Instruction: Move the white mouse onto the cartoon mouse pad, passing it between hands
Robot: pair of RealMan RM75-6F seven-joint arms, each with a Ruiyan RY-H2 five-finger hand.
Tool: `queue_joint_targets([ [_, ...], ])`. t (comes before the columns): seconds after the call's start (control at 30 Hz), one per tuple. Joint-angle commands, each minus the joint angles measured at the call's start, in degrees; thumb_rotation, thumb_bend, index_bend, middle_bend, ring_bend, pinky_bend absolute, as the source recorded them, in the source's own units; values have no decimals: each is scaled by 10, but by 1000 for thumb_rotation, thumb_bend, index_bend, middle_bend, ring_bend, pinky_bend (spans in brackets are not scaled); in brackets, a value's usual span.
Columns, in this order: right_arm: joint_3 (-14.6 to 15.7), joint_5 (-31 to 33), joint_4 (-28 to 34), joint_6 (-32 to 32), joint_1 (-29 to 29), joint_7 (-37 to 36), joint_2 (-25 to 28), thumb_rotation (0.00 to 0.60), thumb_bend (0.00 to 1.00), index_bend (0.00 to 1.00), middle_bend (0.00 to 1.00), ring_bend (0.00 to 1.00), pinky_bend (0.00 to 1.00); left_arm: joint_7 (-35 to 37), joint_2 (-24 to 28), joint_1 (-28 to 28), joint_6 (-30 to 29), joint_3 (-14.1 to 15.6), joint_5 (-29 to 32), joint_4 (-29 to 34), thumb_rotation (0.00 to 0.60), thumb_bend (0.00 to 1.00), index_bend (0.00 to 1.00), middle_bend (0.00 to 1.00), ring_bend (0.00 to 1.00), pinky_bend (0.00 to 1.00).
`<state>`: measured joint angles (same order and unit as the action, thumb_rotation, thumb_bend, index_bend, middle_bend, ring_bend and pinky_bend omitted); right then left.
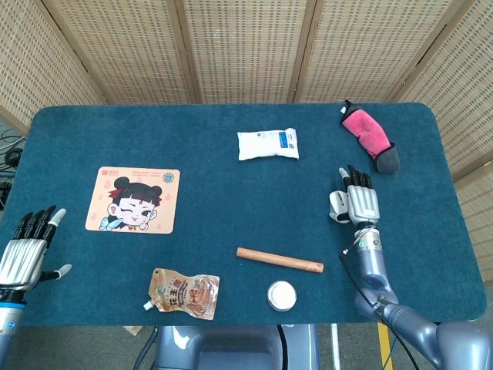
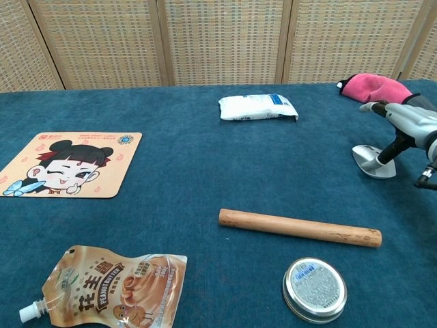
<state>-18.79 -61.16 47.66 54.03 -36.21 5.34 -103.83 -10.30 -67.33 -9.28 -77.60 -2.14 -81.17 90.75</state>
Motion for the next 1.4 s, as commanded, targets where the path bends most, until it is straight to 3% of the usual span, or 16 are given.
queue_joint_targets([
  [0.03,2,-1,-6,-2,1,-4,-2,600,0,0,0,0,0,0,0,0,0,0,0,1,600,0,0,0,0,0],
  [0.53,2,-4,-31,0,4,-4,3,600,0,0,0,0,0,3,3,0,-4,4,-7,5,600,0,0,0,0,0],
  [1.13,-6,33,-43,-43,-2,51,25,600,0,4,0,0,0,6,5,-1,-4,8,-15,7,600,0,0,0,0,0],
  [1.4,-10,47,-27,-46,-4,77,37,600,0,164,0,0,0,4,5,-1,-3,9,-15,8,600,0,0,0,0,0],
])
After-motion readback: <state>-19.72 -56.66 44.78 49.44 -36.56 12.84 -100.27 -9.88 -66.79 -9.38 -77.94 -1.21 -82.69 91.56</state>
